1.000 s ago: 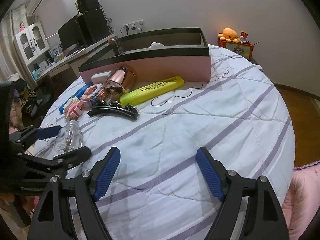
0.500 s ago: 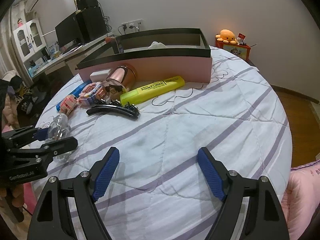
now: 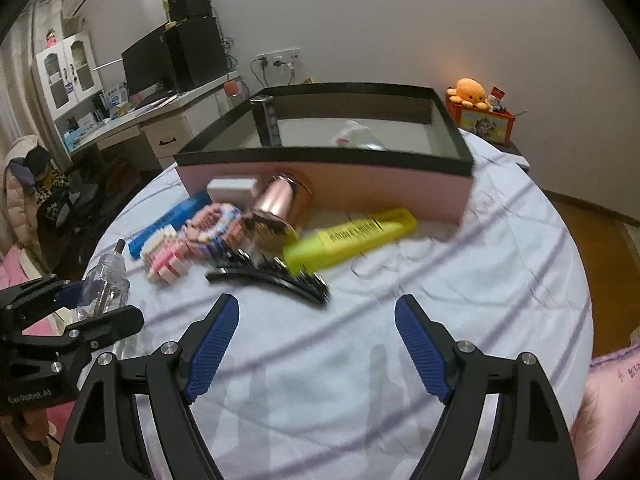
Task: Organize rigid objects
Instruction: 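Grasp the glass bottle with the left tool while the right tool grasps the rose-gold cup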
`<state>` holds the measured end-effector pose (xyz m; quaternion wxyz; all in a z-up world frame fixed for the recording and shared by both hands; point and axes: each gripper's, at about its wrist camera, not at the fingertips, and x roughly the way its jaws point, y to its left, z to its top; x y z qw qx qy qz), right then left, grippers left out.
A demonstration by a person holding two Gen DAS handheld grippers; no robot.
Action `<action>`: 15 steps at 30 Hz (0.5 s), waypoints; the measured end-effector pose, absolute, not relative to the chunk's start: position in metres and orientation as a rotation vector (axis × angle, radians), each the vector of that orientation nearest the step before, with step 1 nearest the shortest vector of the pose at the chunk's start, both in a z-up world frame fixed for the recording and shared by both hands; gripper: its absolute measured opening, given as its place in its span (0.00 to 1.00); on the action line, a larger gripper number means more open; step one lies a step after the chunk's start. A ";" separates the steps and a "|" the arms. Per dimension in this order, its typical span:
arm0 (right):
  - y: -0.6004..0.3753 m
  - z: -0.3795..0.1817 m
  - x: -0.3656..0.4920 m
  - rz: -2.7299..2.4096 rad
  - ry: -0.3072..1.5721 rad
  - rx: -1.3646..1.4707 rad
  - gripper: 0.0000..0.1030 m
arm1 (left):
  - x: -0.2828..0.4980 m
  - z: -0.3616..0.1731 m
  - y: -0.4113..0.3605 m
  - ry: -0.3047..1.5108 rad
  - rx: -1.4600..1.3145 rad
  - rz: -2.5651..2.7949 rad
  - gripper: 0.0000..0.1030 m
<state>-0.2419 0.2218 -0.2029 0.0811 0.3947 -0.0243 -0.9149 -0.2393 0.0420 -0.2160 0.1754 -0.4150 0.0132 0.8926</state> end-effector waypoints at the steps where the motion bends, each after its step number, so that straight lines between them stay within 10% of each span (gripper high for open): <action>1: 0.218 -0.202 -0.246 -2.727 -0.065 1.179 0.80 | -0.243 -0.214 0.041 0.047 -1.168 2.538 0.53; 15: 0.205 -0.201 -0.294 -2.730 -0.086 1.182 0.80 | -0.290 -0.206 0.030 0.060 -1.145 2.580 0.53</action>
